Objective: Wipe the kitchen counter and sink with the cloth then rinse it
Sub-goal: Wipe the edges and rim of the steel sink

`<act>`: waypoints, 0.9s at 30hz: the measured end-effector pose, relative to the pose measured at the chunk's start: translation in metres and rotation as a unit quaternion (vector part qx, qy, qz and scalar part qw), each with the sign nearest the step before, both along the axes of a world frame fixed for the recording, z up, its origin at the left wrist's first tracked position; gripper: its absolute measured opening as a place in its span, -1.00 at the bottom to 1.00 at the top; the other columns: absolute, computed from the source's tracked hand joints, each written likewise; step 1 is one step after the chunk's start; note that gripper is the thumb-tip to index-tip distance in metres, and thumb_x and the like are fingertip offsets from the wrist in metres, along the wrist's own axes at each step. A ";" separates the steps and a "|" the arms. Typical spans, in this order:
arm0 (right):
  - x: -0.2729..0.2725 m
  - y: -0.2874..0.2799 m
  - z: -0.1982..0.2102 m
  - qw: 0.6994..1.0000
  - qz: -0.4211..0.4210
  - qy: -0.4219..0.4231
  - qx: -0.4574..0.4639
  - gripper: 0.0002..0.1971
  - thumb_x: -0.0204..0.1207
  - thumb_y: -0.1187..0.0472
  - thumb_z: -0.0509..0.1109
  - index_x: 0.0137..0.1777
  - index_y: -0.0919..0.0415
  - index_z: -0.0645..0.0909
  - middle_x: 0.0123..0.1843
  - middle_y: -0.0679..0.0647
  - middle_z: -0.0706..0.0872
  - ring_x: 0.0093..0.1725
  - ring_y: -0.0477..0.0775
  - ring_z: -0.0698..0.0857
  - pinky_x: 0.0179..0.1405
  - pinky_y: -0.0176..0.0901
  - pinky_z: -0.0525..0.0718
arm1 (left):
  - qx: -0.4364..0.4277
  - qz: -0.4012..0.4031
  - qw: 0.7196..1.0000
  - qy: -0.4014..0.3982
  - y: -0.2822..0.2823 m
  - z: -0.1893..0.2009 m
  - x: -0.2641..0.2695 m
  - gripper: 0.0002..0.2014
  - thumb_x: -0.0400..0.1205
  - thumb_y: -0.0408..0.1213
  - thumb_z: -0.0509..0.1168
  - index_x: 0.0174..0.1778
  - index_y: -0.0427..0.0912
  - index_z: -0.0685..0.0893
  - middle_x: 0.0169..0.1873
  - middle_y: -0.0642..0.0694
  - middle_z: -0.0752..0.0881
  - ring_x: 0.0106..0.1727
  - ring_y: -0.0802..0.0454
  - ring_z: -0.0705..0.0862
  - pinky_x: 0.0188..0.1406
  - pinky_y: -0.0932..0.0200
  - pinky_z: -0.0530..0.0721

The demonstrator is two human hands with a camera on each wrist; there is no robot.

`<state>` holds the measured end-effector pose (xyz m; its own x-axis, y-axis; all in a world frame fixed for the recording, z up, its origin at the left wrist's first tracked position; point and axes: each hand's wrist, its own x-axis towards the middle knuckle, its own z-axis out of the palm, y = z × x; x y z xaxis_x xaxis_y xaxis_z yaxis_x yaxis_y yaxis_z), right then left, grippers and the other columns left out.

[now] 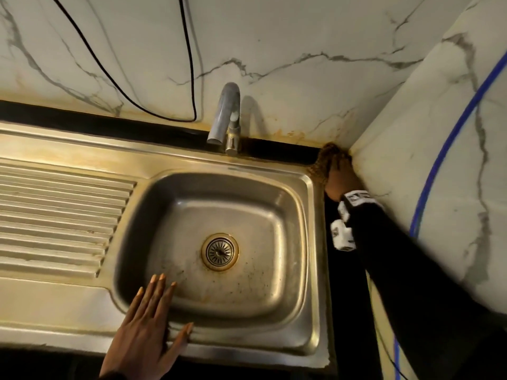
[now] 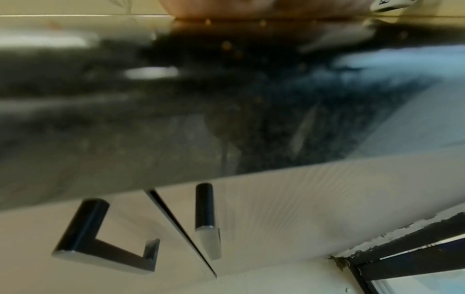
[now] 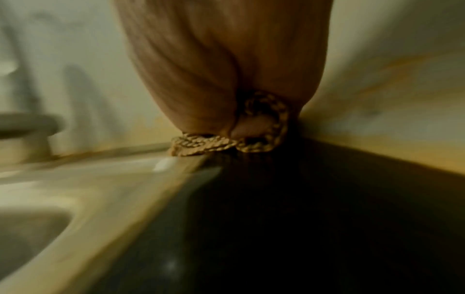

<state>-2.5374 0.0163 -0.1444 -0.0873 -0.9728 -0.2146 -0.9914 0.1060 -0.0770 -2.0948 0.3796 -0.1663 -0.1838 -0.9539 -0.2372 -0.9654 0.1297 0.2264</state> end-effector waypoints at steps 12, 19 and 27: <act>0.229 -0.008 0.007 0.986 0.085 -0.142 -0.034 -0.09 0.65 -0.08 0.33 0.80 0.22 -0.11 0.82 0.22 -0.11 0.80 0.26 -0.19 0.75 0.19 -0.26 | 0.034 0.014 0.999 0.001 -0.003 0.012 -0.004 -0.09 0.67 0.49 0.02 0.77 -0.12 0.32 0.75 -0.18 0.25 0.79 -0.15 0.18 0.73 0.03 -0.05; 0.118 -0.022 0.014 0.983 0.156 -0.091 0.030 -0.16 0.62 0.01 0.24 0.80 0.20 -0.08 0.82 0.23 -0.04 0.80 0.28 -0.06 0.76 0.22 -0.02 | 0.049 0.029 0.998 0.020 0.000 0.012 -0.003 -0.04 0.63 0.57 -0.17 0.83 -0.02 0.10 0.79 -0.04 0.04 0.83 0.03 -0.08 0.77 0.06 -0.16; 0.008 0.001 0.013 0.997 -0.019 0.061 0.049 -0.06 0.69 0.01 0.26 0.73 0.48 -0.29 0.77 0.46 -0.17 0.77 0.42 -0.14 0.76 0.17 -0.18 | 0.062 0.027 0.997 0.032 0.000 0.010 -0.002 -0.02 0.61 0.59 -0.27 0.83 -0.01 0.03 0.79 -0.01 0.01 0.83 0.07 -0.13 0.78 0.06 -0.20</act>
<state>-2.5293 0.0176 -0.1319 -0.1555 -0.9428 -0.2949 -0.9878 0.1454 0.0558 -2.0971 0.3798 -0.1562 -0.1508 -0.9271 -0.3432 -0.9535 0.0447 0.2982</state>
